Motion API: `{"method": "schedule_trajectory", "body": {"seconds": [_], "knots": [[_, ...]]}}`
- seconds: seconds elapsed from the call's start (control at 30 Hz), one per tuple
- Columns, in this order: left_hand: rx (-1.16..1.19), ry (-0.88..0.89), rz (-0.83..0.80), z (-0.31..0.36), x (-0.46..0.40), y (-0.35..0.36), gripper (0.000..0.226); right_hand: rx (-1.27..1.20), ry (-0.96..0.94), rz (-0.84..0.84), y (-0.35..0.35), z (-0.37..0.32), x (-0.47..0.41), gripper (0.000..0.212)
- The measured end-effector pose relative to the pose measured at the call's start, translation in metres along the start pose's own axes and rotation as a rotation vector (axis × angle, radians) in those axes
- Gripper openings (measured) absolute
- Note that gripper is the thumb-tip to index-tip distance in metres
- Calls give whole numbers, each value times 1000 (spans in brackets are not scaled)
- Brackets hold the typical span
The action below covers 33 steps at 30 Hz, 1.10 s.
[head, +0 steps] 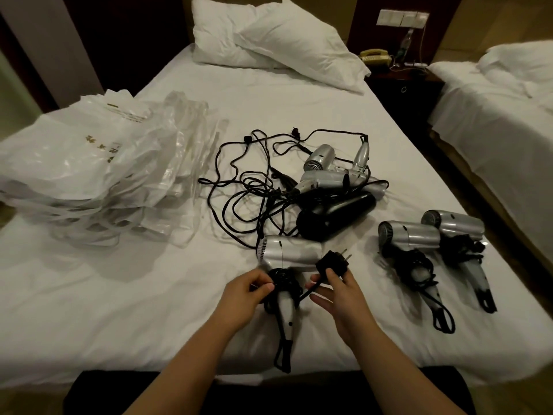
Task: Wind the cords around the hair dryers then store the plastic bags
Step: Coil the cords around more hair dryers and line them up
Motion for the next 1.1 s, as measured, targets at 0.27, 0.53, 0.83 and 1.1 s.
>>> {"method": "schedule_trajectory", "body": {"seconds": [0.27,0.53,0.83,1.1], "knots": [[-419,101,-93,14,-6,18,29,204,-166,-141,12,-12,3,21],[-176,9,-142,29,-7,11,23,587,-352,-419,38,-23,4,33],[273,-380,-299,13,-6,12,25,851,-448,-545,54,-28,9,34],[414,-369,-469,6,-4,14,13,1320,-555,-514,52,-29,13,47]]}}
Point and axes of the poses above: each hand's wrist, its own x-axis away from the middle knuckle, its own y-axis out of the palm, z = x × y, the point moved 7 cm from there along -x, towards the middle knuckle, and after that the axes turned 12 degrees about -y, right-handed, at the moved point
